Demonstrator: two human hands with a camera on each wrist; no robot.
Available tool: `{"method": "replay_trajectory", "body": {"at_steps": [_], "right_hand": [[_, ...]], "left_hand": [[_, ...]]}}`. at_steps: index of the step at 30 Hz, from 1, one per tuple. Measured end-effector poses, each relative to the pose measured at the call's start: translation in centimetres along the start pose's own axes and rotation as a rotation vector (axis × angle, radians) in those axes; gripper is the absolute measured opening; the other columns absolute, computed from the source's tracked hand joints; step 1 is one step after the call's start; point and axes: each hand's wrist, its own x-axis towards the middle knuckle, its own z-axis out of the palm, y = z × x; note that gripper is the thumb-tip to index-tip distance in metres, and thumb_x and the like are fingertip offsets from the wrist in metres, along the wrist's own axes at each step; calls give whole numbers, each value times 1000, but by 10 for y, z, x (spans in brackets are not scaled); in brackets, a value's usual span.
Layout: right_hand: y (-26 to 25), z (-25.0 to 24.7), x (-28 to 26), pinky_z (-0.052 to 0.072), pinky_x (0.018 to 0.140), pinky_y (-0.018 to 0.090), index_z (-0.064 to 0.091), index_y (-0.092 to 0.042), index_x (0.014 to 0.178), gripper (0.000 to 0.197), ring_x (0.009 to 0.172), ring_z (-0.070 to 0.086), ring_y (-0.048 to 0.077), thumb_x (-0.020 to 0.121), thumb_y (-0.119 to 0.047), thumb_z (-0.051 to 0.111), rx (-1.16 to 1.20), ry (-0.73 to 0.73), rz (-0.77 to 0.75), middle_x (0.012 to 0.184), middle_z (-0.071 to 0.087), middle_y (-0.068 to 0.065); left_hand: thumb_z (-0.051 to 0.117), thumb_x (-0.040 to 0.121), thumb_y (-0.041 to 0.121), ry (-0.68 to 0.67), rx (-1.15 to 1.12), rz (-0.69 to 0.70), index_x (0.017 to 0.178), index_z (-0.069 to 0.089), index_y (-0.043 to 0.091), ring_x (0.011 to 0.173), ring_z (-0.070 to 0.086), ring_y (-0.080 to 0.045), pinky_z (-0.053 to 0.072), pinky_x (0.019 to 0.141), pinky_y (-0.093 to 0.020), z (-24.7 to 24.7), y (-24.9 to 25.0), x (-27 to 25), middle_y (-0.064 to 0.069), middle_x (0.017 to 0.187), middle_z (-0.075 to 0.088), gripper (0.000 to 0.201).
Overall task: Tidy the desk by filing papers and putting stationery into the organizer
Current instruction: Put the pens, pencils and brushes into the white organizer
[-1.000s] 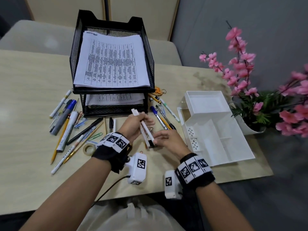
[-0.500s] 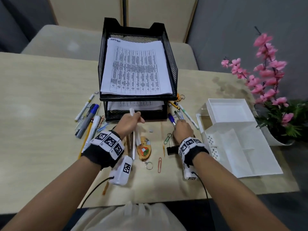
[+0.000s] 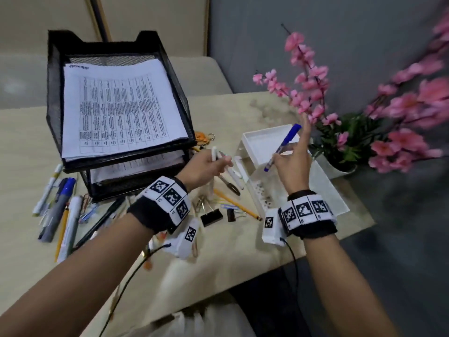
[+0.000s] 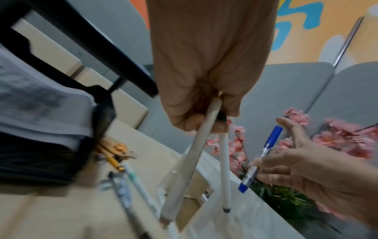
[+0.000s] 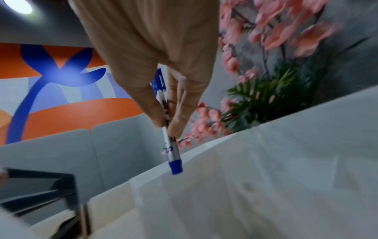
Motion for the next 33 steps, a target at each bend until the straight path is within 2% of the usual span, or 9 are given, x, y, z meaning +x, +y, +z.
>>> {"method": "replay_trajectory", "body": {"at_steps": [3,6,9,12,16,21,27,29,33], "right_hand": [[21,-27,24,43,51,1,23,-33,144,83,77,57,21,80,12,50,-81,51,6,96,57,8],[43,-40,33,51,72,32,32,-30,139,70,81,56,27,82,8,47,-178,56,-4,92,56,11],[64,-46,34,51,78,40,34,-31,135,68,88,58,32,81,9,45,-263,-39,1,100,57,17],[83,-53,30,45,87,36,38,-28,135,62,106,54,34,84,8,43,-291,-135,39,121,52,19],[98,-68,24,45,86,33,51,-16,125,47,103,56,29,86,9,42,-290,-156,46,111,60,15],[107,-72,31,49,81,32,63,-4,104,25,91,62,29,88,4,46,-325,-120,43,97,67,17],[82,-73,38,45,81,31,59,1,103,17,94,59,28,92,-4,47,-318,-71,38,102,64,19],[68,-77,41,37,74,26,56,2,104,18,89,53,23,92,-5,45,-382,-59,21,104,61,19],[56,-74,48,44,77,35,54,5,107,22,101,58,37,89,-9,49,-570,-223,84,109,60,26]], "left_hand": [[52,94,21,11,1,49,96,69,-2,57,55,0,44,66,-21,36,25,29,4,65,58,29],[54,93,17,-3,7,100,93,68,-8,55,55,2,43,66,-22,76,51,56,-4,66,60,29],[55,91,14,-1,78,97,83,69,-10,70,59,-19,48,75,-27,111,65,80,-13,75,63,28],[55,87,9,-45,244,59,72,68,0,76,64,-22,49,72,-27,140,69,98,-15,76,68,22],[57,85,11,-105,323,2,87,69,-7,90,67,-31,47,70,-29,170,66,113,-22,93,71,22],[54,89,11,45,256,41,89,45,9,92,65,-34,48,79,-34,176,64,120,-22,98,69,8],[58,89,11,271,0,137,66,43,18,81,71,-29,56,76,-39,171,61,114,-14,80,65,28],[53,91,7,294,-98,161,87,50,11,75,71,-25,56,70,-32,172,64,110,-10,78,62,7],[41,87,-3,222,36,176,120,43,8,75,67,-31,55,71,-36,176,55,108,-22,84,67,35]]}}
